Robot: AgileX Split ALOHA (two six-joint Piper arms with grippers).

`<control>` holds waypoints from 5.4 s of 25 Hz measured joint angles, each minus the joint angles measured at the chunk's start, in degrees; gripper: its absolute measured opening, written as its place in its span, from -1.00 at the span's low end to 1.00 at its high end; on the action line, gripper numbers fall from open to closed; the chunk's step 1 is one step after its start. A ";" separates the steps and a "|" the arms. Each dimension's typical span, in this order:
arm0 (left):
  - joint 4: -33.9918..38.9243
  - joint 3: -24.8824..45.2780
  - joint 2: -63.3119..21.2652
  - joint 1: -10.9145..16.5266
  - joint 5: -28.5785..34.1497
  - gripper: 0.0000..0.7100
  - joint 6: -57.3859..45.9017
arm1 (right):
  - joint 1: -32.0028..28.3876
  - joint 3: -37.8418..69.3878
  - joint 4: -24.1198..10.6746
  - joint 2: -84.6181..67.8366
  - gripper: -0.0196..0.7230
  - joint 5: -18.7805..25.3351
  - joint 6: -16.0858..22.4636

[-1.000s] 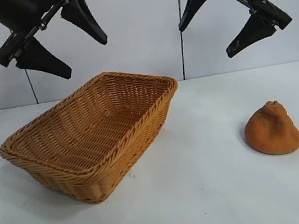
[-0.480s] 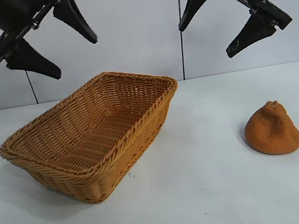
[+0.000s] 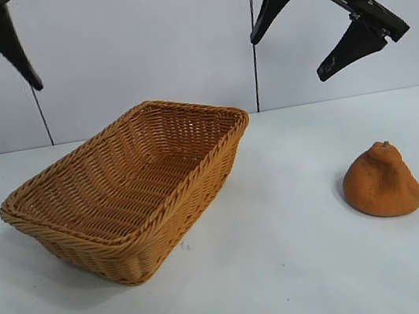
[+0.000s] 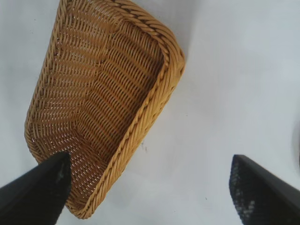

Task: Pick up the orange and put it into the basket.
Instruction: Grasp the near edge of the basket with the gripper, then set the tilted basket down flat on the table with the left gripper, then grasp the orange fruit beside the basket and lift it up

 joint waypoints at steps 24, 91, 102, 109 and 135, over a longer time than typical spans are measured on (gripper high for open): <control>-0.94 16.92 7.08 -3.97 -23.15 0.57 -19.83 | 0.00 0.00 0.00 0.00 0.75 -0.22 0.00; -3.99 -20.62 35.19 -1.14 5.63 -0.19 24.52 | 0.00 0.00 -0.05 0.00 0.75 -1.26 0.00; 1.01 -27.92 30.79 -1.14 13.80 0.65 26.47 | 0.00 0.00 -0.05 0.00 0.75 0.12 0.00; 12.70 -37.15 27.21 0.26 18.68 0.65 26.53 | 0.00 0.00 -0.19 0.00 0.75 0.23 0.00; 16.41 0.25 -13.20 9.22 19.37 0.65 31.60 | 0.00 0.00 -0.26 0.00 0.75 1.89 0.00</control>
